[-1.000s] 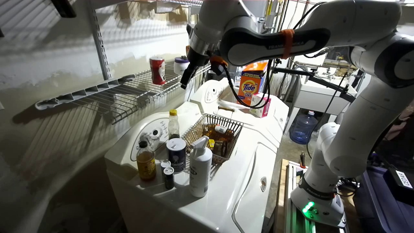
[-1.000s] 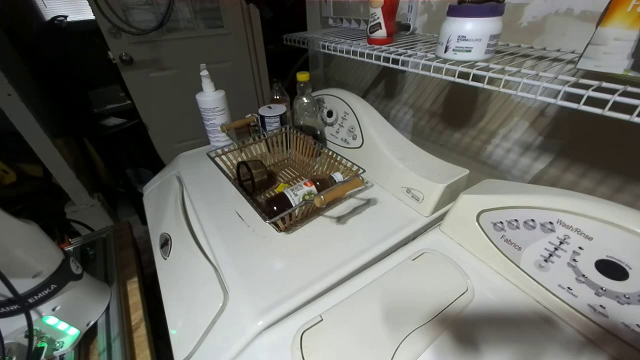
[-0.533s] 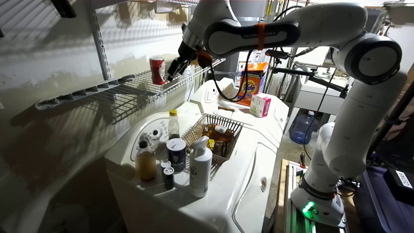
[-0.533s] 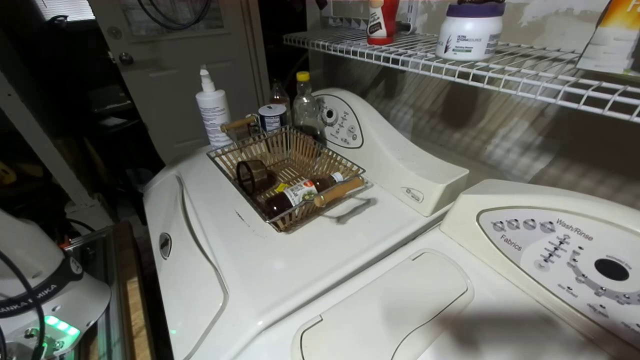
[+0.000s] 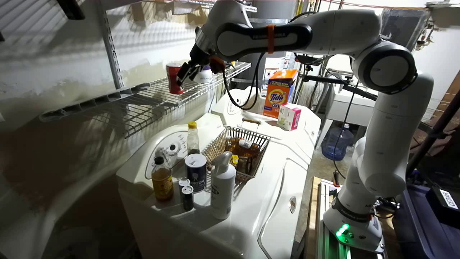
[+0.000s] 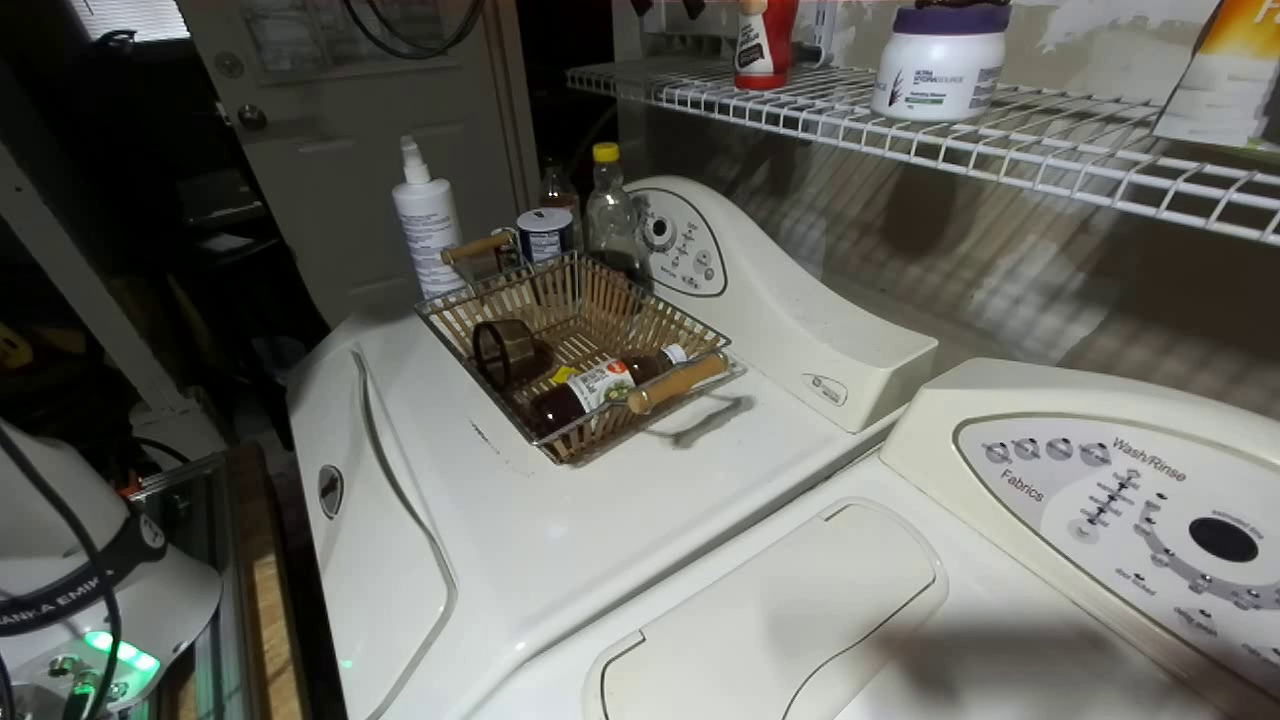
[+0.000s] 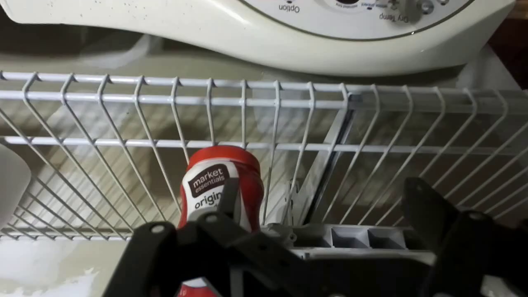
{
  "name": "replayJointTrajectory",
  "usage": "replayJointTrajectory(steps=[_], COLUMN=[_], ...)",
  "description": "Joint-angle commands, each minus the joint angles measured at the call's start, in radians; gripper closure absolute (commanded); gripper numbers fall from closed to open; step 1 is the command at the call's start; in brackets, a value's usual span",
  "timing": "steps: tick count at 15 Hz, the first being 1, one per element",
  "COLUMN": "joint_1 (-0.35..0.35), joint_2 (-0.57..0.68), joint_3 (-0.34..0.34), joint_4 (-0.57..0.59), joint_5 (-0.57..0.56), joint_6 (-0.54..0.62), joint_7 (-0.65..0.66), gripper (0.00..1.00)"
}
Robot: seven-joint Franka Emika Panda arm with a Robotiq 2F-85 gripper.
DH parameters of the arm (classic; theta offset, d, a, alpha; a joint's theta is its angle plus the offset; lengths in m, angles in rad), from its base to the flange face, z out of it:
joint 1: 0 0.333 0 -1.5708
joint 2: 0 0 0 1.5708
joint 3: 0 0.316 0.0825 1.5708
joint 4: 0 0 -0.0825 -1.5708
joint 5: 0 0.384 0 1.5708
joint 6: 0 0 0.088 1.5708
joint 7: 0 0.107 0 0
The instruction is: Put the red bottle bottom first on the metal rack
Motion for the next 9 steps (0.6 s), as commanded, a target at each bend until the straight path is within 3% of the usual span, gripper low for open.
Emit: replayJointTrajectory(steps=[1,9], joint_1=[-0.008,-0.007], joint_2=[0.057,0.090], joint_3=[-0.008,-0.035], joint_4=[0.078,0.128], joint_5=[-0.004,-0.080], joint_6=[0.040,0.037], joint_7=[-0.022,-0.007], gripper=[0.00,0.00])
